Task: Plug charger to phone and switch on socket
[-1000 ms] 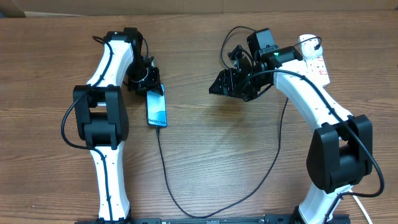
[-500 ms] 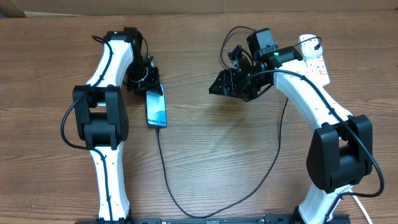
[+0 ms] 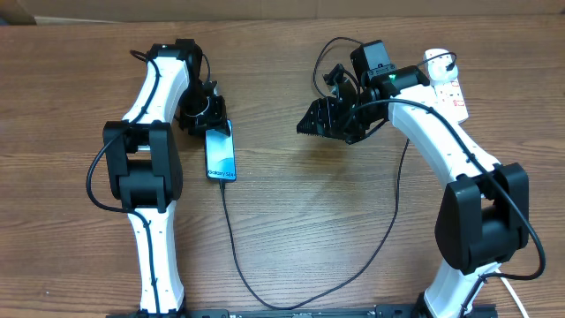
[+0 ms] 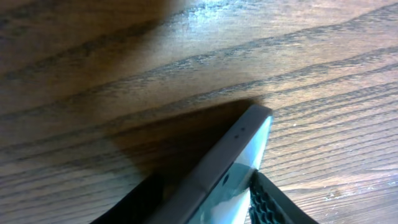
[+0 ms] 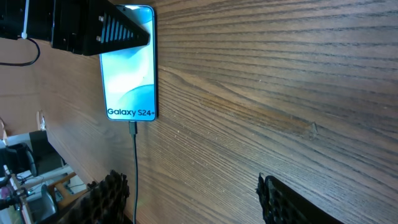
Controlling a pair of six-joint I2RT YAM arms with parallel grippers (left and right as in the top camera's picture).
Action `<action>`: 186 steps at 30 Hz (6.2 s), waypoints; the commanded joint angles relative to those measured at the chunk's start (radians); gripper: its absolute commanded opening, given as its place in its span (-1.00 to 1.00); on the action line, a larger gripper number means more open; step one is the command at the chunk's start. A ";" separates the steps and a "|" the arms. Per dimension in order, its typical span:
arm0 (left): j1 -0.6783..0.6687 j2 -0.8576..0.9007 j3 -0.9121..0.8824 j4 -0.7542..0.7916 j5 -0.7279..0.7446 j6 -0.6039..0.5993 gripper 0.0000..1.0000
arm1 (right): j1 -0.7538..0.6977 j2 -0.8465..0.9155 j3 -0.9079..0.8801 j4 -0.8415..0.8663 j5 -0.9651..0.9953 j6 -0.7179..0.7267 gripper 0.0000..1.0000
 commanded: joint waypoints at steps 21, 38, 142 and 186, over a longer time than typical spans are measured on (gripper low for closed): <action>0.003 0.024 -0.013 0.005 -0.080 -0.013 0.10 | 0.003 -0.025 0.021 0.002 0.003 -0.010 0.36; 0.037 -0.035 0.152 -0.076 -0.089 -0.082 0.25 | 0.003 -0.025 0.021 0.000 0.003 -0.010 0.35; 0.046 -0.642 0.327 -0.280 -0.201 -0.163 0.99 | -0.632 0.225 0.149 0.337 0.751 0.131 1.00; 0.046 -0.642 0.327 -0.280 -0.201 -0.164 0.99 | -0.584 0.299 0.143 0.441 0.698 0.097 1.00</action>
